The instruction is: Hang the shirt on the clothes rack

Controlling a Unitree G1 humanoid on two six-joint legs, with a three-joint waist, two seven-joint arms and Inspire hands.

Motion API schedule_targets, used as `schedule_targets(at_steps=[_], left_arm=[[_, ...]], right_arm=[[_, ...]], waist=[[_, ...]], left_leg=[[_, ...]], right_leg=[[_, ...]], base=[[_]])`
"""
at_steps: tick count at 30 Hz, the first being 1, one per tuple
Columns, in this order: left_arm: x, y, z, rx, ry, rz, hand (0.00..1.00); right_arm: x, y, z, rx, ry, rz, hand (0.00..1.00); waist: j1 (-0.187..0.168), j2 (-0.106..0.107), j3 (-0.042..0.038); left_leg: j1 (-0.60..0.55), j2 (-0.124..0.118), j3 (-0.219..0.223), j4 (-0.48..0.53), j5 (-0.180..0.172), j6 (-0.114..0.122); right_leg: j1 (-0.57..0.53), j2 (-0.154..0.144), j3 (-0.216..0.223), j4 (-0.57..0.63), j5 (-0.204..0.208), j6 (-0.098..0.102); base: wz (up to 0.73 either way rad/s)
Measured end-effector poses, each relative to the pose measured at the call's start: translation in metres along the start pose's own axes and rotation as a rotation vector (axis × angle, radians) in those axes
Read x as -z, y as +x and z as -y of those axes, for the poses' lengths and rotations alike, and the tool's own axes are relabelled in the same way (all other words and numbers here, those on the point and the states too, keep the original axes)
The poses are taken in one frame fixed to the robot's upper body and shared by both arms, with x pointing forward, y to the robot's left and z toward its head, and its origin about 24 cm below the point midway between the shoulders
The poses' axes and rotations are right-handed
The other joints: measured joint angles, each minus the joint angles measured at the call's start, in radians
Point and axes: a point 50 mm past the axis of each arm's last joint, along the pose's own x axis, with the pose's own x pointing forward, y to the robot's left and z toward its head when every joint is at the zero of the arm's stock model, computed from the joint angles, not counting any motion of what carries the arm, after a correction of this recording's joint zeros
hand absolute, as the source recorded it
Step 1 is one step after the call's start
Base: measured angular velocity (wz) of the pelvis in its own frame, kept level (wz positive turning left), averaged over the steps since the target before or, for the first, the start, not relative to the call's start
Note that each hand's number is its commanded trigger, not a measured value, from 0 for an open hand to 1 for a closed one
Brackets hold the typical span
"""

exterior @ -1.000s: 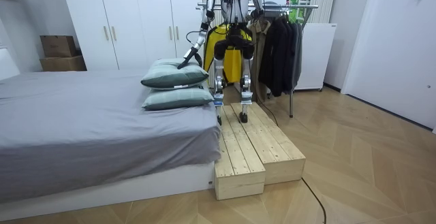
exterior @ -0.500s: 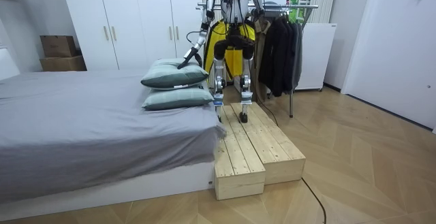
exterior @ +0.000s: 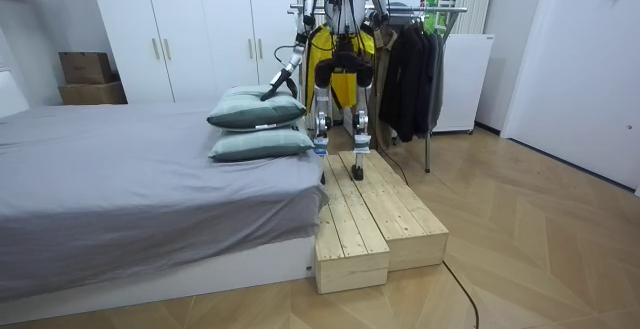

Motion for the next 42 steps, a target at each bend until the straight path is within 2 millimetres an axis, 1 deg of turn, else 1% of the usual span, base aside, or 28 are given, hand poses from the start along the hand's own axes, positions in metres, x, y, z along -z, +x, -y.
schedule_targets(at_steps=[4,6,9,13,15,20,25,40,42], left_arm=[[0.002,0.000,0.000,0.001,0.001,-0.004,0.00],[0.003,0.001,-0.001,0.013,0.002,-0.003,0.00],[0.003,0.001,-0.001,0.016,0.001,0.001,0.00],[0.003,0.002,-0.002,0.020,0.031,0.011,0.00],[0.001,0.002,-0.004,0.016,0.031,0.018,0.00],[0.002,0.002,-0.005,0.017,0.031,0.018,0.00],[0.000,0.003,-0.007,0.022,0.025,0.033,0.00],[0.002,0.003,-0.009,0.021,0.021,0.046,0.00],[0.002,0.003,-0.009,0.020,0.021,0.045,0.00]], right_arm=[[0.000,0.000,-0.002,-0.021,0.141,0.012,1.00],[0.000,0.000,-0.004,-0.051,0.253,0.022,1.00],[0.010,0.000,-0.013,-0.123,0.399,-0.008,1.00],[0.020,-0.001,-0.025,-0.210,0.486,-0.053,1.00],[0.030,-0.003,-0.033,-0.269,0.563,-0.089,1.00],[0.048,-0.008,-0.049,-0.349,0.678,-0.169,1.00],[0.056,-0.011,-0.058,-0.403,0.700,-0.206,1.00],[0.057,-0.012,-0.059,-0.443,0.706,-0.206,1.00],[0.062,-0.013,-0.062,-0.452,0.744,-0.227,1.00]], waist=[[0.000,-0.001,0.0001],[-0.001,-0.001,0.0001],[0.000,-0.003,0.0003],[0.000,-0.003,0.0008],[0.001,-0.006,-0.0002],[0.005,-0.006,-0.0002],[0.006,-0.007,0.0004],[0.007,-0.014,-0.0004],[0.007,-0.015,0.0002]], left_leg=[[0.003,0.000,0.000,0.000,0.000,0.000],[0.003,0.000,0.000,0.001,0.000,0.000],[0.003,0.000,0.000,0.006,0.000,0.000],[0.002,0.000,-0.002,0.007,0.000,0.000],[0.000,0.001,-0.010,0.007,0.001,0.000],[0.006,0.001,-0.013,0.007,0.001,0.000],[0.005,-0.001,-0.023,0.008,0.001,0.000],[0.008,-0.005,-0.026,0.008,0.004,0.001],[0.015,-0.007,-0.029,0.008,0.004,0.001]], right_leg=[[0.002,-0.001,0.000,-0.001,0.000,0.000],[0.005,-0.002,-0.001,-0.003,0.000,0.000],[0.007,-0.003,-0.002,-0.009,0.000,0.000],[0.009,-0.003,-0.005,-0.015,0.000,0.000],[0.010,-0.003,-0.010,-0.015,0.000,-0.001],[0.020,-0.004,-0.015,-0.016,0.001,-0.002],[0.021,-0.011,-0.033,-0.016,-0.004,-0.003],[0.025,-0.015,-0.036,-0.014,-0.004,-0.003],[0.032,-0.017,-0.038,-0.014,-0.004,-0.001]], base=[[0.00],[0.00],[0.00],[0.01],[0.08],[0.02],[0.05],[0.00],[0.02]])
